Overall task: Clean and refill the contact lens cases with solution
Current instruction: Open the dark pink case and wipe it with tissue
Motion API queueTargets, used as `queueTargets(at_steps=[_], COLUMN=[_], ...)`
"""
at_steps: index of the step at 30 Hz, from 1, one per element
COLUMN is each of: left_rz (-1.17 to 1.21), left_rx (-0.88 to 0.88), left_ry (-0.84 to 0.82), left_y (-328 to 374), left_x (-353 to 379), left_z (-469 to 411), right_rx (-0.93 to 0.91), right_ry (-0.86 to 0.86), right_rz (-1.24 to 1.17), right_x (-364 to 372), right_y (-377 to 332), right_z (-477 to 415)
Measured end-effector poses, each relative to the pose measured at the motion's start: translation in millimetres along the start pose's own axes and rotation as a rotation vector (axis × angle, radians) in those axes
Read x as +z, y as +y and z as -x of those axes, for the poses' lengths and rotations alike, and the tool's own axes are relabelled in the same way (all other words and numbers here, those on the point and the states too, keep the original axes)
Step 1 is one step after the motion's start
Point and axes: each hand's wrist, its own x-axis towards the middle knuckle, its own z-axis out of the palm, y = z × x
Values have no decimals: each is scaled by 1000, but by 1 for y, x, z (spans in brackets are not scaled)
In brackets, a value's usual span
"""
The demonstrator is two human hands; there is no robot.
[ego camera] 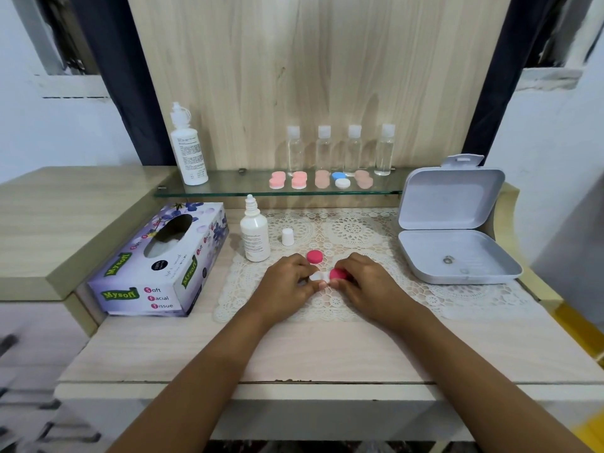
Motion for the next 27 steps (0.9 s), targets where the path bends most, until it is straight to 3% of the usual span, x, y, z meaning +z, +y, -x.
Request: queueTargets(at_steps=[10,19,27], left_rz=[5,25,26], left_rx=[0,-14,-20], left_ry=[18,26,20], left_y=[0,1,1], left_x=[0,-1,0], left_z=[1,2,1], right_rx=[-12,151,81], right_ry=[-14,73,87], right_rz=[41,116,63], right_x=[-2,3,4], right_y=[-1,-6,-5], right_z=[1,2,1])
